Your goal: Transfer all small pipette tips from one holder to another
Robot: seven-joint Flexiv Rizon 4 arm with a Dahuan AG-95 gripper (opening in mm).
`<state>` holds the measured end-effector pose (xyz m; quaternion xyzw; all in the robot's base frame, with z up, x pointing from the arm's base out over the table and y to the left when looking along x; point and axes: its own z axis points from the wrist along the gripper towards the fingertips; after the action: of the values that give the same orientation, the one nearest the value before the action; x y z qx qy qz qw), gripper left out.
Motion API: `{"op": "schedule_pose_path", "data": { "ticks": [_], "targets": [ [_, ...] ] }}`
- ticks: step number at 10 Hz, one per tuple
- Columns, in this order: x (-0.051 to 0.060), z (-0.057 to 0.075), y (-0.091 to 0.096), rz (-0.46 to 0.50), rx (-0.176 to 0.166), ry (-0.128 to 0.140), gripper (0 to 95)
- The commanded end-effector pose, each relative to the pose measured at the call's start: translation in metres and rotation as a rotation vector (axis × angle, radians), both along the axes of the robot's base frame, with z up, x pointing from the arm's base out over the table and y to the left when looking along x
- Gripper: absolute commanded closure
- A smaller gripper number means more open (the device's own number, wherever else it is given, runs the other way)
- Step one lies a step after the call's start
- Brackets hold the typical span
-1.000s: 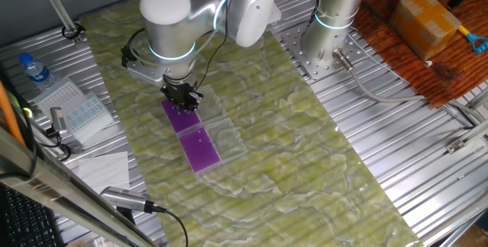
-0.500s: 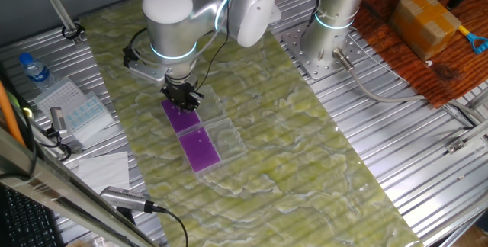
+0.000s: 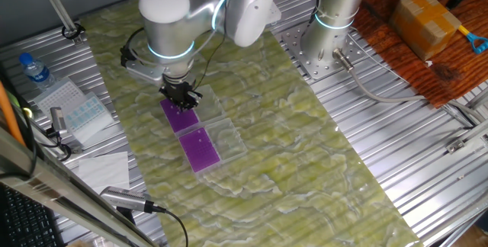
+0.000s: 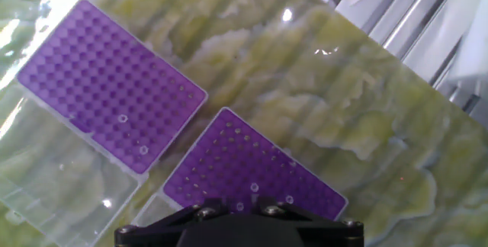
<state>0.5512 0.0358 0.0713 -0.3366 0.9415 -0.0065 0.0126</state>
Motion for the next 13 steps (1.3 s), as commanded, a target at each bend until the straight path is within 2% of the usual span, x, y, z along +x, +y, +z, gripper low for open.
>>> {"op": "schedule_pose_path", "data": {
  "ticks": [1,3,4,5,7,8,11,13],
  "targets": [
    [-0.001,0.025,0.005,-0.006,0.006,0.026,95.0],
    [0.0,0.029,0.01,-0.009,0.009,0.026,95.0],
    [0.005,0.037,0.039,-0.054,0.009,0.027,95.0],
    [0.007,0.038,0.055,-0.086,0.008,0.028,95.0],
    [0.01,0.035,0.1,-0.18,0.01,0.026,95.0],
    [0.01,0.033,0.114,-0.209,0.01,0.024,95.0],
    [0.004,0.023,0.136,-0.258,0.012,0.014,95.0],
    [0.001,0.02,0.139,-0.266,0.011,0.011,95.0]
  ]
}}
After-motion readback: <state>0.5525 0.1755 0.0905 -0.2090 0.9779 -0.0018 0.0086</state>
